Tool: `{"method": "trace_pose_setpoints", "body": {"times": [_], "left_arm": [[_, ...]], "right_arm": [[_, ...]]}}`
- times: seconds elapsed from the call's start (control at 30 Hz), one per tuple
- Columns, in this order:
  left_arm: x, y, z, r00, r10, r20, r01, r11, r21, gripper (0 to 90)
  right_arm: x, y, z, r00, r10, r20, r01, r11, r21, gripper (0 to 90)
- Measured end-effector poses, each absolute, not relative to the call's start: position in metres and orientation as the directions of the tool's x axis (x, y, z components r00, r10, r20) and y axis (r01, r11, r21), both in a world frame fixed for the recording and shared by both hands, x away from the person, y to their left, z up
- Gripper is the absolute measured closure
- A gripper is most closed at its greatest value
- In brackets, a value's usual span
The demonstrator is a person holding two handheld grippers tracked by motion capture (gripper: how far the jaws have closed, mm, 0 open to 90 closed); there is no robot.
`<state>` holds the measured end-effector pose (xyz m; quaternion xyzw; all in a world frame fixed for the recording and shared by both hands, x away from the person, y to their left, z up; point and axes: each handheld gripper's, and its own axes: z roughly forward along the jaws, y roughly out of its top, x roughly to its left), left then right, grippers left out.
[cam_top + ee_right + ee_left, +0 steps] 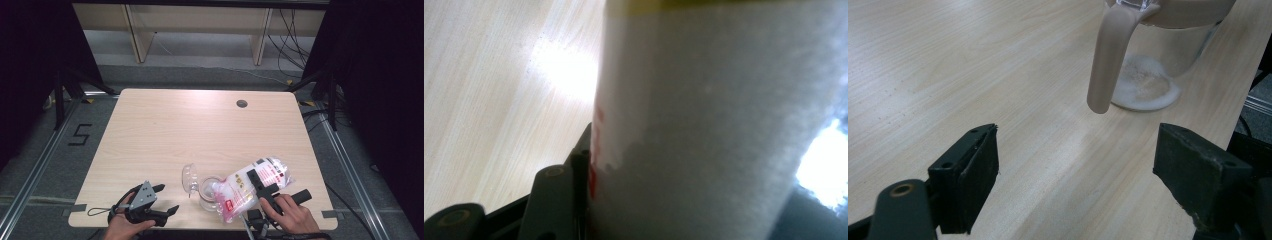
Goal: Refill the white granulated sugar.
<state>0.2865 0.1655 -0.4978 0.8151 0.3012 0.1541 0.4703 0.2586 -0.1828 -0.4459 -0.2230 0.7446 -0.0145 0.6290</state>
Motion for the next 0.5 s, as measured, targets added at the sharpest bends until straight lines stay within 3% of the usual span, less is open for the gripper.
{"method": "trace_pose_setpoints", "body": {"times": [0.5], "left_arm": [[0.2863,0.1664,-0.4968,0.774,0.632,-0.033,0.349,-0.383,0.855,17.9]], "right_arm": [[0.2596,-0.1842,-0.4430,-0.103,-0.408,-0.907,-0.306,0.881,-0.362,48.5]]}}
